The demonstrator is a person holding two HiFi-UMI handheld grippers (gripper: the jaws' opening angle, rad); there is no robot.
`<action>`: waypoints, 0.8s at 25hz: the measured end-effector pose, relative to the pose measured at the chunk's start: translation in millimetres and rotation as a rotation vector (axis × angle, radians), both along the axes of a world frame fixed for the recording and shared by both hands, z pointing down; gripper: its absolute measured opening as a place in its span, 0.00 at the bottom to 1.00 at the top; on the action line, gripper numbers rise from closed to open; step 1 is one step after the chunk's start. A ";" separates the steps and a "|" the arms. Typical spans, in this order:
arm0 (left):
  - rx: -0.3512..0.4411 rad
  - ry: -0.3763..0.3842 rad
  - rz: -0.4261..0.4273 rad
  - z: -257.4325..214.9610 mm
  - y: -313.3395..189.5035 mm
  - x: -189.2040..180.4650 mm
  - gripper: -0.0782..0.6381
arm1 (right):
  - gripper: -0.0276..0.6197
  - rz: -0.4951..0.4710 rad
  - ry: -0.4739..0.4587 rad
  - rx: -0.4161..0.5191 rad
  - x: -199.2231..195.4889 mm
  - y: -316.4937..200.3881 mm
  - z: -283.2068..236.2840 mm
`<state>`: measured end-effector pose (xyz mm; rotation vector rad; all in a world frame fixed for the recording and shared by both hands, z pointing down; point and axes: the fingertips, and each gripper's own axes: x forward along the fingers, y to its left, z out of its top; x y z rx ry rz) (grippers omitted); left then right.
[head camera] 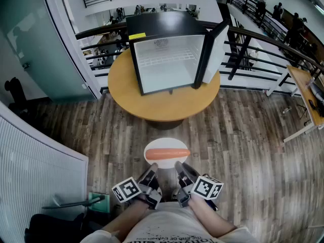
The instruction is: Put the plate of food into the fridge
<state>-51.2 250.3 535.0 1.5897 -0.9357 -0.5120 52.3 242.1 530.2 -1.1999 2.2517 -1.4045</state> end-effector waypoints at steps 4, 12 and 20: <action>0.000 -0.001 0.003 0.2 -4.2 0.7 0.17 | 0.15 0.002 -0.002 0.001 -0.4 -4.6 -1.8; -0.005 -0.008 0.011 1.2 -5.5 1.4 0.17 | 0.15 0.009 -0.011 -0.008 0.5 -5.8 -0.7; -0.016 -0.008 0.021 6.3 -10.0 0.0 0.17 | 0.15 0.028 -0.016 -0.031 -0.3 -9.6 6.8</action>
